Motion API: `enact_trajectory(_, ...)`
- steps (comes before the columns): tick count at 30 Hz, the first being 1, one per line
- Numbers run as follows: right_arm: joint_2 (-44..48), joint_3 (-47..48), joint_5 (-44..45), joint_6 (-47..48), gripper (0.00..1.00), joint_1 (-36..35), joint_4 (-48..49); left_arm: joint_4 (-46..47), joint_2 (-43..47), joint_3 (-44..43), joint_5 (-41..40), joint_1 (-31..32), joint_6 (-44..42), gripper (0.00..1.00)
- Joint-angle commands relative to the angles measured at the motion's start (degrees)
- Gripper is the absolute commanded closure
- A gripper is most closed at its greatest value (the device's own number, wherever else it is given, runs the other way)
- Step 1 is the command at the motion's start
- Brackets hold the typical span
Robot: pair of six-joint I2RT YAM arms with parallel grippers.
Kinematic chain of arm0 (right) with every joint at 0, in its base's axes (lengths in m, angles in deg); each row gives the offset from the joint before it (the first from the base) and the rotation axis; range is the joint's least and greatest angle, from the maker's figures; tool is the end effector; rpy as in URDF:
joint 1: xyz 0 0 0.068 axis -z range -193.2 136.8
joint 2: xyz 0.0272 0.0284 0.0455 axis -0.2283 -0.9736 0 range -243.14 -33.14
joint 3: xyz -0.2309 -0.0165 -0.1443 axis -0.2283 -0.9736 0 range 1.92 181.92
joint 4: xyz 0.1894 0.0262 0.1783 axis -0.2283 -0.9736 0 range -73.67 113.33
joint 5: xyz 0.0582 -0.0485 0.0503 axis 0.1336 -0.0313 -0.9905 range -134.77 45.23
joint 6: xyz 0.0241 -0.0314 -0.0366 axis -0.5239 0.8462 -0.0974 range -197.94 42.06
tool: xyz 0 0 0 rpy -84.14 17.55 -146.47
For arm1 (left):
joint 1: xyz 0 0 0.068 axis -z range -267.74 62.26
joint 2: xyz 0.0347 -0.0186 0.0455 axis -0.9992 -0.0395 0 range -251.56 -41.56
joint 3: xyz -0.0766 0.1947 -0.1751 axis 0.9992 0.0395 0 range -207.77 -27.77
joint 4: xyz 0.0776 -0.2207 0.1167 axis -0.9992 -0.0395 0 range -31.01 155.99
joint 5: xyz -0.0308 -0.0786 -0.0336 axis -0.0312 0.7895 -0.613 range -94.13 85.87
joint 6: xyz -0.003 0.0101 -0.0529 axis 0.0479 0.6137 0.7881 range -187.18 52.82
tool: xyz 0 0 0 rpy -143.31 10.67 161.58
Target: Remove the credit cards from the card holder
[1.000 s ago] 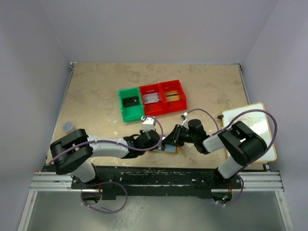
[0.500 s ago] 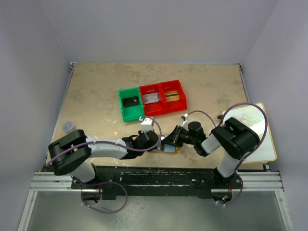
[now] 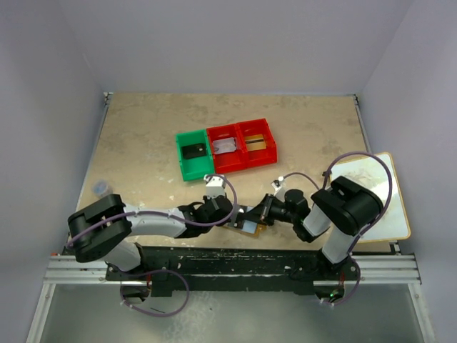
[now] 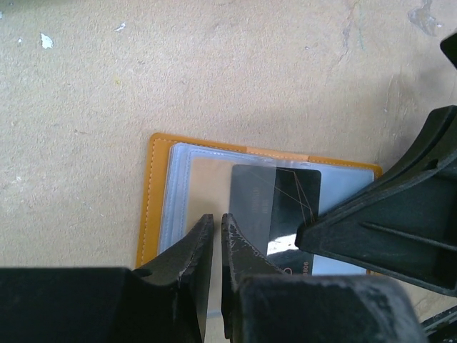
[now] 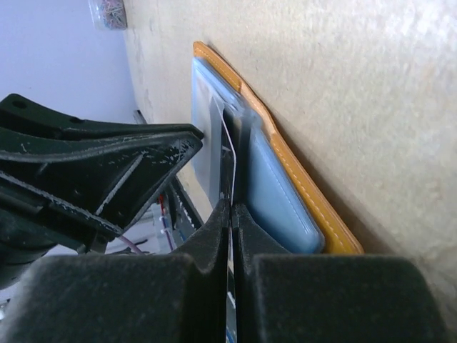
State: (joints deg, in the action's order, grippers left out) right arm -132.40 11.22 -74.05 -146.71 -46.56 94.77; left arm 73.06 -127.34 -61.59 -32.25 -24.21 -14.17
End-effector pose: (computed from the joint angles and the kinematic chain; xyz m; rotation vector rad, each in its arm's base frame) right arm 0.1761 0.1367 0.0958 0.2751 2.2222 1.5932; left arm 0.1370 -0.2373 0.1465 -0.0273 2.2927 -0.5055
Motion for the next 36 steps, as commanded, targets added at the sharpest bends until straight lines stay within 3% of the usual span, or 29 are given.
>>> enact_trajectory(1,0.1,-2.7,0.7,-1.4,1.00,-0.1,4.7,-8.1,-0.2,2.7,0.9,0.2,-0.4,0.93)
enact_trajectory(5,0.1,-2.4,2.2,-0.4,0.99,-0.1,2.9,-6.7,-0.1,2.9,3.0,0.3,-2.1,0.93)
enact_trajectory(10,-2.4,-0.8,4.1,-3.2,0.83,-0.7,6.9,-6.7,-0.1,2.4,3.9,0.5,-3.1,0.94)
enact_trajectory(13,-4.8,-0.5,4.8,-5.3,0.81,-0.9,11.2,-7.0,-0.4,2.4,4.1,0.6,-3.0,0.94)
enact_trajectory(16,-8.3,-0.5,5.4,-7.4,0.83,-2.1,16.0,-7.1,-0.5,2.4,3.7,0.6,-2.8,0.94)
enact_trajectory(21,-11.0,-4.3,5.3,-10.5,1.00,-2.5,25.6,-7.6,0.5,2.3,2.5,0.6,-1.9,0.94)
enact_trajectory(23,-10.2,-6.4,6.0,-10.2,1.00,-2.3,26.1,-8.3,0.8,2.1,1.6,0.6,-1.1,0.94)
enact_trajectory(33,3.9,-11.6,5.9,-4.6,1.00,-2.1,16.1,-11.5,5.7,0.0,-2.2,0.6,-0.2,0.91)
enact_trajectory(36,10.8,-9.5,6.9,-2.6,1.00,-2.0,6.5,-11.9,8.8,-0.6,-3.6,0.6,-0.6,0.87)
